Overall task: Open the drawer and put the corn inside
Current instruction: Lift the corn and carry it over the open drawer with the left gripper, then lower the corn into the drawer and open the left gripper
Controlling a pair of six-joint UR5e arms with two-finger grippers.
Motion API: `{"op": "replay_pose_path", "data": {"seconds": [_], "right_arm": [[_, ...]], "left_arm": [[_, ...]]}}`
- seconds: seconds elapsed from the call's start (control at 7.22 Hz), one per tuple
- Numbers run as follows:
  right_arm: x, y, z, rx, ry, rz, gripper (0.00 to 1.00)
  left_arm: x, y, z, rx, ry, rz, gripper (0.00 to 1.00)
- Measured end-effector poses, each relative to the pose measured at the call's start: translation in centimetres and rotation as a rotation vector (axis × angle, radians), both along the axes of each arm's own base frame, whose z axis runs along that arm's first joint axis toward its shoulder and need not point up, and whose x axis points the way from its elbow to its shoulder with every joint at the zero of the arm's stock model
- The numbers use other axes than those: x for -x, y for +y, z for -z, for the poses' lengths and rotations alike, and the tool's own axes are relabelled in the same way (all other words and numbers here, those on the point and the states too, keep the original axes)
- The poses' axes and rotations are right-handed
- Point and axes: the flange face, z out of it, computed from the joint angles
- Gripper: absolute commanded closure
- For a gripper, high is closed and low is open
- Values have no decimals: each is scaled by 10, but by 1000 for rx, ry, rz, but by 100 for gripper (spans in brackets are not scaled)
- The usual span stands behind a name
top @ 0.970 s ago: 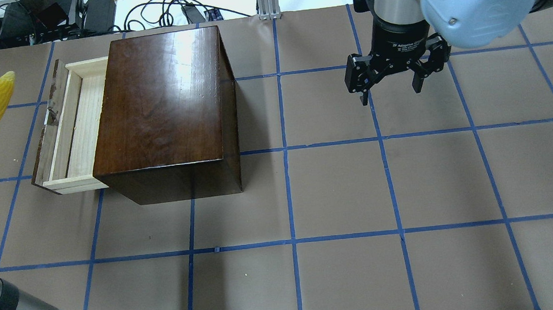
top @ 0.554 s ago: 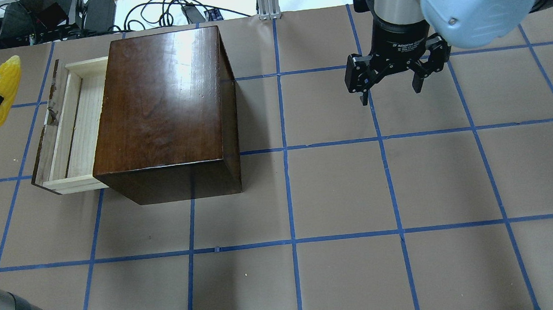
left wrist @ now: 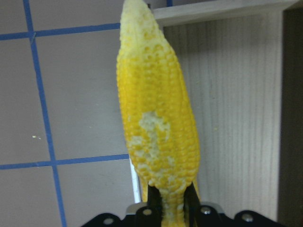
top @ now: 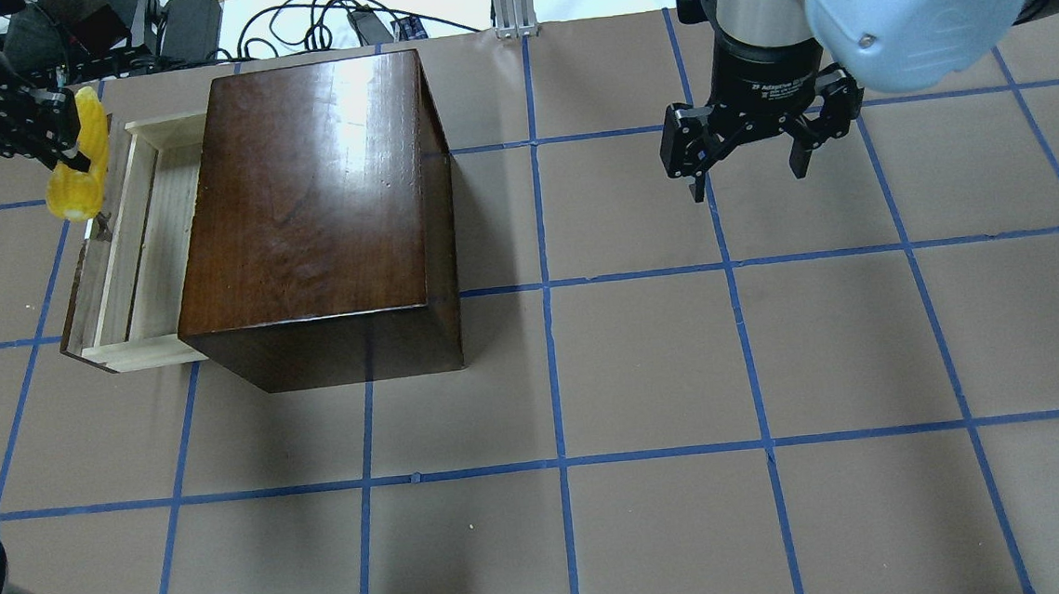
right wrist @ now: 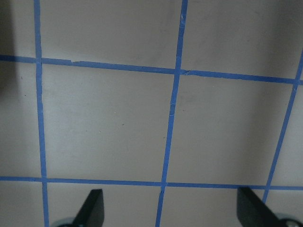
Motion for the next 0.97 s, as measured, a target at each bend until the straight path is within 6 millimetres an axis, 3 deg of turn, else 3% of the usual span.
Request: {"op": "replay_pose_path", "data": {"seconds": [0.42,0.97], "right_arm": [[0,0,0,0,0,0,0],[0,0,0,0,0,0,0]], "left_arm": [[16,1,34,-51,37,37,100],[18,7,67,-85,74,172,100]]}}
